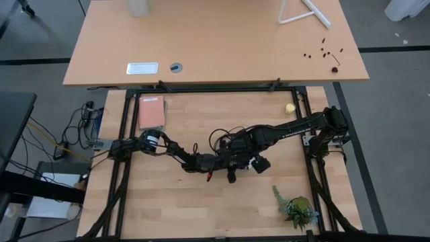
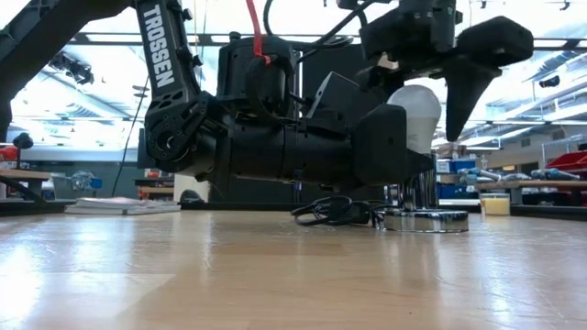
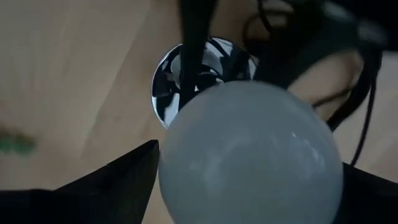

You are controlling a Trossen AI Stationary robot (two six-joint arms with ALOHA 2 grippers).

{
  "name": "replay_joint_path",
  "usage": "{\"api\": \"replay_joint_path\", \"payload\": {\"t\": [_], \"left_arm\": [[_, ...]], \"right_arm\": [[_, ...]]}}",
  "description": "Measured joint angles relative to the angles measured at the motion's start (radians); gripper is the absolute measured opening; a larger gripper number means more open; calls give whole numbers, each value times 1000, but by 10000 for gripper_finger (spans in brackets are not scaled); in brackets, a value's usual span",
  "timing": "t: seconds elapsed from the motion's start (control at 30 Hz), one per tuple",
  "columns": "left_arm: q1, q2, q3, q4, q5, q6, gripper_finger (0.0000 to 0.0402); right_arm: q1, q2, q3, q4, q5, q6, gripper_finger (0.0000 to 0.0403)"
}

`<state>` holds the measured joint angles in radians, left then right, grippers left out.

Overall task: Screw lightbulb
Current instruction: Insert the lightbulb into the silver lamp

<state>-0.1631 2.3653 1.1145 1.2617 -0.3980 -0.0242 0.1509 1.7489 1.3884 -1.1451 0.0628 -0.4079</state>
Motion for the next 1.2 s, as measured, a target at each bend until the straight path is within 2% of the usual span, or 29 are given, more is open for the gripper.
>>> {"api": "replay_joint_path", "payload": {"t": [0.1,0.3,0.57,0.8,0.93,1.2], "left_arm": [[0,0,0,-1,8,24,190],[0,0,0,1,10,24,192],[0,0,0,1,17,25,192],[0,0,1,-3,21,26,192],[0,0,2,-4,23,26,192],[-3,0,1,-7,25,23,192]], "right_arm": [[-1,0,0,20,-1,-162,339],[0,0,0,105,-13,-367,331],[3,0,0,107,-17,-420,302],[3,0,1,71,-10,-305,268],[3,0,1,68,-15,-178,268],[11,0,0,121,-33,273,281]]}}
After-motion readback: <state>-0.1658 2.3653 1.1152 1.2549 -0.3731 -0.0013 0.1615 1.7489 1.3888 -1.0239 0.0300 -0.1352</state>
